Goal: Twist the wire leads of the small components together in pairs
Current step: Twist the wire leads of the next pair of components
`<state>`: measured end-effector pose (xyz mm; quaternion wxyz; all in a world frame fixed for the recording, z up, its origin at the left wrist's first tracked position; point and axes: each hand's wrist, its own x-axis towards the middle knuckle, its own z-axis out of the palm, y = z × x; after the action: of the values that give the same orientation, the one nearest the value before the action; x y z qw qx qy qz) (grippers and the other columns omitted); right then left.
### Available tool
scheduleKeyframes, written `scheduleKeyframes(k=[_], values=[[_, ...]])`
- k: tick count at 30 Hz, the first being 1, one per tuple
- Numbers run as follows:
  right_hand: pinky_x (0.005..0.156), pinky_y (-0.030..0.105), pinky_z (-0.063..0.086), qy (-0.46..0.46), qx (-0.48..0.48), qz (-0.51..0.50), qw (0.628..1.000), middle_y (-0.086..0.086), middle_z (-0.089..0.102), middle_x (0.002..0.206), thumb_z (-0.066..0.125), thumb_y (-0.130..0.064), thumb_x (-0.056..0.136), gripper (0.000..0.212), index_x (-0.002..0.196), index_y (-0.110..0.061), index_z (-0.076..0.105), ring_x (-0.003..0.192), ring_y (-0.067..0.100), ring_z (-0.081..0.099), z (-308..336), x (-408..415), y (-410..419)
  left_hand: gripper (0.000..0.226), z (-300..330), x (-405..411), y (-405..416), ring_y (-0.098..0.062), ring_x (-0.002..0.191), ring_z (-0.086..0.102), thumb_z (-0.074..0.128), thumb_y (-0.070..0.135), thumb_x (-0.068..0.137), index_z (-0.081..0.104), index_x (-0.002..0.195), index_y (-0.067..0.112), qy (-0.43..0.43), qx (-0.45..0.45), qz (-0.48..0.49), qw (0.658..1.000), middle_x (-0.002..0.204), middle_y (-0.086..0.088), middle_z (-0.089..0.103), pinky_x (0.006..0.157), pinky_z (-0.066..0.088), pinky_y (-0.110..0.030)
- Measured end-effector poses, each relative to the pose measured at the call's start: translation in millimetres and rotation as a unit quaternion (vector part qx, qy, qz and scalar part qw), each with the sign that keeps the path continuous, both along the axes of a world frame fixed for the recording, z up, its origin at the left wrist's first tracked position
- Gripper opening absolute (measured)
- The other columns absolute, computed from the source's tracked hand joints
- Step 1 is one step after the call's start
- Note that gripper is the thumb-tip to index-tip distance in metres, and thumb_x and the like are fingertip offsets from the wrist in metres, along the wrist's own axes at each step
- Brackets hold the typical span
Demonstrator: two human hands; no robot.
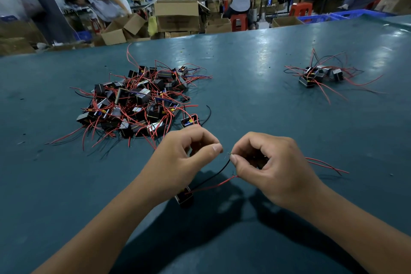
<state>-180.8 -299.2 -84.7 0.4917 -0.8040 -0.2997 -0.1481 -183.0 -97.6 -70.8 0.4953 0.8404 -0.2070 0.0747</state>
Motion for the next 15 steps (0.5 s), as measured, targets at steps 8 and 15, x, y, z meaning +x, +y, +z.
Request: scheduleKeyframes(k=[8, 15], values=[[0.057, 0.01, 0.038, 0.021, 0.014, 0.006, 1.0, -0.01, 0.06, 0.063, 0.067, -0.015, 0.081, 0.01, 0.072, -0.017, 0.063, 0.054, 0.003, 0.052, 0.5, 0.4, -0.7, 0.015, 2.0, 3.8, 5.9, -0.004, 0.081, 0.052, 0.071, 0.029, 0.085, 0.075, 0.098, 0.021, -0.27, 0.182, 0.01, 0.945, 0.089, 0.007, 0.057, 0.073, 0.042, -0.036], [0.056, 0.012, 0.039, 0.028, 0.019, 0.022, 0.999, -0.008, 0.061, 0.063, 0.067, -0.014, 0.081, 0.009, 0.073, -0.018, 0.064, 0.055, 0.003, 0.052, 0.8, 0.3, 0.0, 0.016, 2.6, 5.7, 6.6, -0.016, 0.076, 0.056, 0.069, 0.035, 0.091, 0.079, 0.094, 0.022, -0.352, 0.232, 0.004, 0.907, 0.086, 0.002, 0.063, 0.069, 0.038, -0.036]])
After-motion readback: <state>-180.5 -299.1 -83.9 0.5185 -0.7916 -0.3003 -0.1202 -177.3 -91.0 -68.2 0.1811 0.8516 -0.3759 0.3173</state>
